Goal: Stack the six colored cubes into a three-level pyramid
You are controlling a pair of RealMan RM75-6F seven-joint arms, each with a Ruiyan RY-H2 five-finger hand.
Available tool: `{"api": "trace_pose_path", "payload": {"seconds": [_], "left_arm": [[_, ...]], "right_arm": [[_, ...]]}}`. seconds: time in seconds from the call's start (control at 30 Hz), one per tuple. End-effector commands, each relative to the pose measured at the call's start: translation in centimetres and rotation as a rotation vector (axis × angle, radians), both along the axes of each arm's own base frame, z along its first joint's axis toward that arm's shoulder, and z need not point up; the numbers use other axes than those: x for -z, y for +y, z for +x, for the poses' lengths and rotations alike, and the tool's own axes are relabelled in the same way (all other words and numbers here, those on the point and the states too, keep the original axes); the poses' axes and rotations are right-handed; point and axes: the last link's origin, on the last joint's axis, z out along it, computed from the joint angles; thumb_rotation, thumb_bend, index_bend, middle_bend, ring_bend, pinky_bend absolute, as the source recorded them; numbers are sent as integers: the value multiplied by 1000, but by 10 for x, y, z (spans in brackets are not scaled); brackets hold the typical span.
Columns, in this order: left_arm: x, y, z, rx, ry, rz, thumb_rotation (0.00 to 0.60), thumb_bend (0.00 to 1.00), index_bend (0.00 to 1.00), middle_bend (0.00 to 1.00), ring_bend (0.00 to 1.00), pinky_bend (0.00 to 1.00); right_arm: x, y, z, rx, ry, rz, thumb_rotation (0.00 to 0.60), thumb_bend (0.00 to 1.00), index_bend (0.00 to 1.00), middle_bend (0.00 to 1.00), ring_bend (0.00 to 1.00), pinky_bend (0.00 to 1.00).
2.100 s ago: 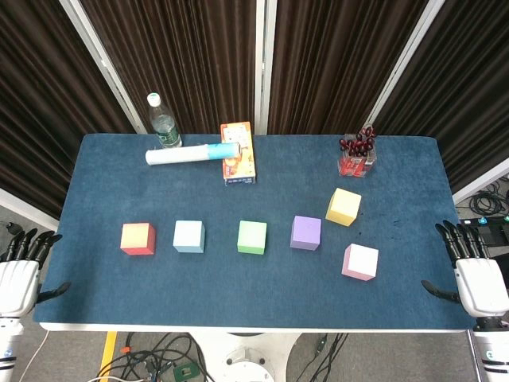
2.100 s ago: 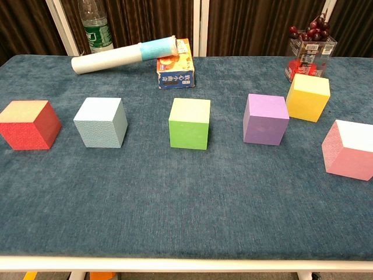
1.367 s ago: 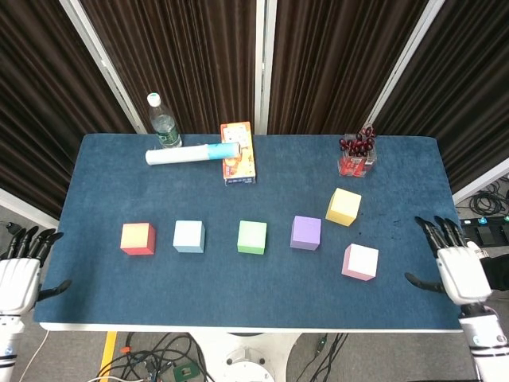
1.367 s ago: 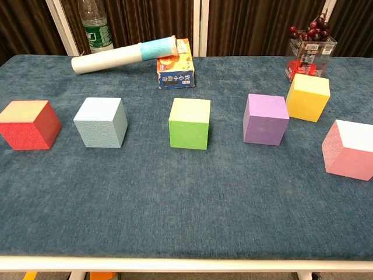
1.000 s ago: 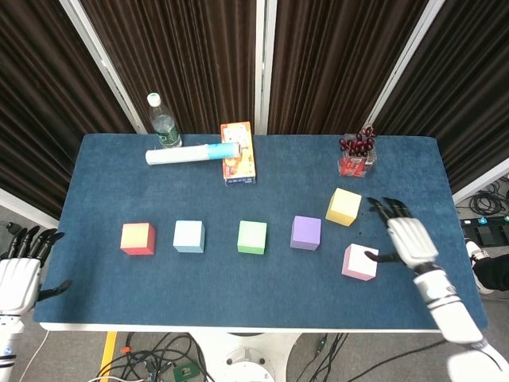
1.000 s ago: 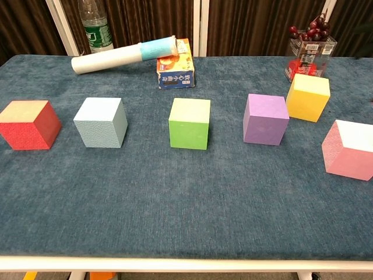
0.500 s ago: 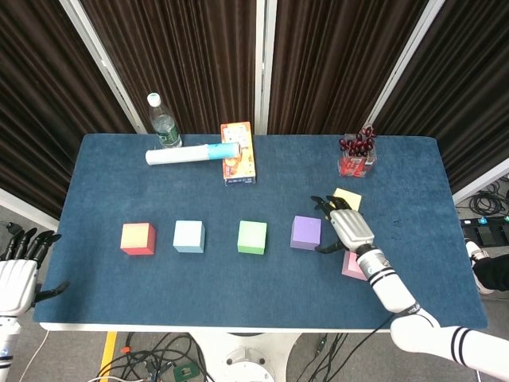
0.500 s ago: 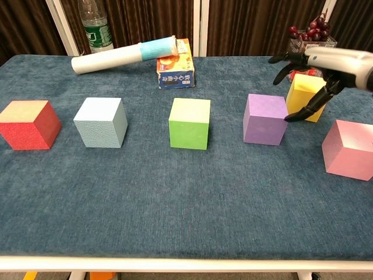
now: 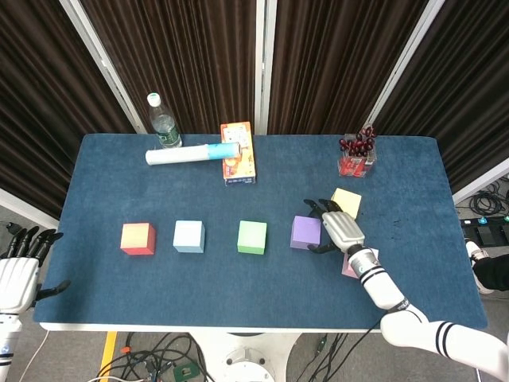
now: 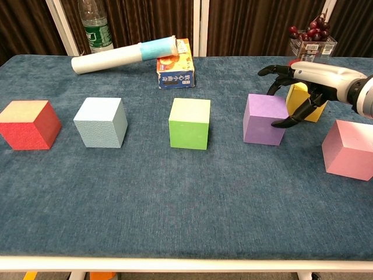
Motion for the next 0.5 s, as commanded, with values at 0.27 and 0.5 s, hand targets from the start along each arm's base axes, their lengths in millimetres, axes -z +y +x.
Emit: {"api": "trace_pose_path", "payload": {"seconds": [0.27, 0.5], "left_arm": [[1, 2, 1, 5, 2, -2, 600, 0, 183, 148, 47, 58], [-1, 1, 2, 4, 5, 3, 600, 0, 183, 148, 47, 58]], "right_arm": [[-9, 5, 1, -50, -6, -17, 600, 166, 92, 361, 55, 16], [-12, 9, 11, -59, -57, 6, 600, 184, 95, 369, 56, 16]]}}
